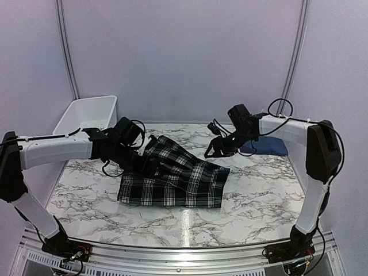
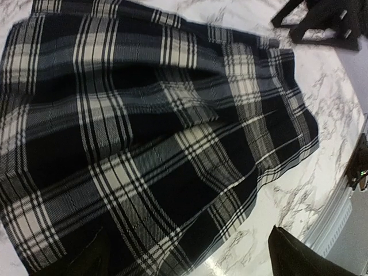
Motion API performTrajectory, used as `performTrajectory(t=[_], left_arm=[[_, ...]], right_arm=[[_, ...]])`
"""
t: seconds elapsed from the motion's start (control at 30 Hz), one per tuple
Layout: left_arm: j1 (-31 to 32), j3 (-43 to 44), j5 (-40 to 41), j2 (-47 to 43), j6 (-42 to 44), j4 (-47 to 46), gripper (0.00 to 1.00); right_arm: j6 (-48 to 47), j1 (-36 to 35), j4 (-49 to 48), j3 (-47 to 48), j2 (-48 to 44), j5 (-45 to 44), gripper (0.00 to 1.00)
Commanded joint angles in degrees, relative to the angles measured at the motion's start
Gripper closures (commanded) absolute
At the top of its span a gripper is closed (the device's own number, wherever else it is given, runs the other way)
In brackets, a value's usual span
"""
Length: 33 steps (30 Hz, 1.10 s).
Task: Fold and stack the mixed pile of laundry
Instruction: Adjust the rectangle-folded skirt at the center of the board, then rotate the rectangle-folded skirt at the center of the board.
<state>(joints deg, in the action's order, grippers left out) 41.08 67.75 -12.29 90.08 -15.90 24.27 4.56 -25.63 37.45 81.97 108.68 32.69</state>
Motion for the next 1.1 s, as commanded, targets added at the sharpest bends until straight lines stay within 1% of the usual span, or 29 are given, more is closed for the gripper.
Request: performTrajectory(t=[0.0,0.1,0.17,0.27,0.4,0.53,0.63,0.73,0.8,0.87,0.93,1.0,1.07], left_arm=[[3.21,-2.7,5.73,0.94,-4.79,0.17,0.01],[3.57,-2.65,4.34,4.11,-8.51,-0.24,0.01],[3.64,-3.29,2.64,5.76,-9.49,-1.21,0.01],[3.23,-4.25,6.42,7.5,-9.36,-2.02,0.01],[-0.21,-1.53,8.98,12.49,-6.85,-0.06,0.01],[-4.64,3.25,10.77,17.81,-1.89,1.05,0.01],[-7.44,10.32,12.01,24.15,2.16,2.89,0.01],[-9.11,20.35,13.95,31.79,5.87,5.2,0.01],[-9.47,29.65,16.44,37.3,8.05,8.23,0.01],[-9.57,38.8,18.94,40.68,9.81,11.77,0.01],[-9.61,43.73,20.59,39.85,9.46,12.86,0.01],[-9.59,43.23,21.33,35.56,7.61,12.37,0.01],[-9.58,40.38,19.68,30.15,4.71,11.75,0.01]], right_arm=[[-0.2,1.04,-0.4,7.82,3.28,1.37,0.43],[-0.91,1.04,-0.89,9.44,8.27,1.63,0.46],[-1.17,1.02,-1.76,9.5,11.1,1.76,0.5],[-2.11,0.77,-2.03,8.35,14.02,2.02,0.55],[-3.62,-0.25,-2.31,2.01,13.82,2.47,0.6],[-3.35,-3.56,-3.51,-6.34,9.65,3.65,0.62],[0.47,-7.86,-5.84,-12.73,5.01,4.69,0.61],[6.75,-12.77,-10.12,-17.41,-0.26,7.88,0.56],[11.51,-15.55,-14.74,-18.81,-3.39,11.86,0.53],[15.71,-16.47,-18.17,-19.02,-6.23,11.69,0.51],[17.15,-15.42,-18.45,-18.43,-8.49,9.44,0.5],[20.26,-14.12,-21.32,-19.77,-11.35,7.27,0.49],[24.73,-12.9,-27.84,-24.31,-14.87,6.92,0.49]])
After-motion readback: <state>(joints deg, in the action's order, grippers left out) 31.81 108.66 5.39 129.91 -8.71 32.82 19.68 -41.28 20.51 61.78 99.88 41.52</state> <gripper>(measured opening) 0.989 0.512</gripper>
